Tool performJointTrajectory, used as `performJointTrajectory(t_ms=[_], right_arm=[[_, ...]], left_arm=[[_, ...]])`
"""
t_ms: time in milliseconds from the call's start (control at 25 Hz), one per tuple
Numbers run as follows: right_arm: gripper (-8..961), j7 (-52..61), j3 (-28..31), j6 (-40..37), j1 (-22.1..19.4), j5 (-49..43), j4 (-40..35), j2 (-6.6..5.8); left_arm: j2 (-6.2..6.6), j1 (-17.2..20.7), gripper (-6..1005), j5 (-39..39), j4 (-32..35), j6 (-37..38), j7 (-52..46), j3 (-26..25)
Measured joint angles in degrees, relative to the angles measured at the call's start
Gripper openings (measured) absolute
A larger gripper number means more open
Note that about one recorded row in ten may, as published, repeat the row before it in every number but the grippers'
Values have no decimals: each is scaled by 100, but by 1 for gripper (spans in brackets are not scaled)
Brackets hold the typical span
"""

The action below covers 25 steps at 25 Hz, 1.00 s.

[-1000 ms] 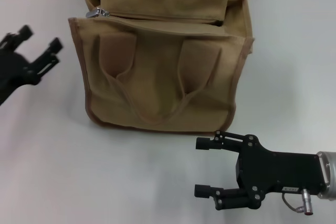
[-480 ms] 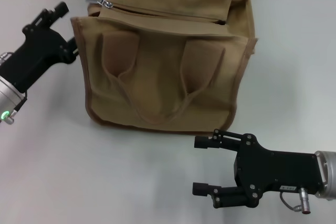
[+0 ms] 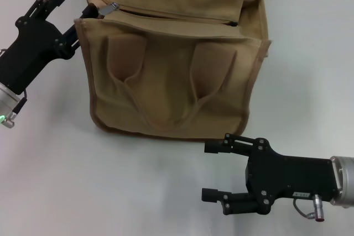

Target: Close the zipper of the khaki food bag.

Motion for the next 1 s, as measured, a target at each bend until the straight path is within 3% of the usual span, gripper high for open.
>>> performJointTrajectory(t_ms=[320,680,800,1000], right_arm=[[826,0,-2,57,72,7,8,0],[827,0,-4,217,87,50,7,0],[827,0,-3,270,100,71,8,0],[827,0,-4,279,120,71,7,0]], left_arm=[[0,-29,734,0,-38,53,42,44],[42,42,372,44,187,-163,-55,103],[45,122,269,47,556,-279,-353,541],[47,230,258,50,1098,-299,-846,1125]])
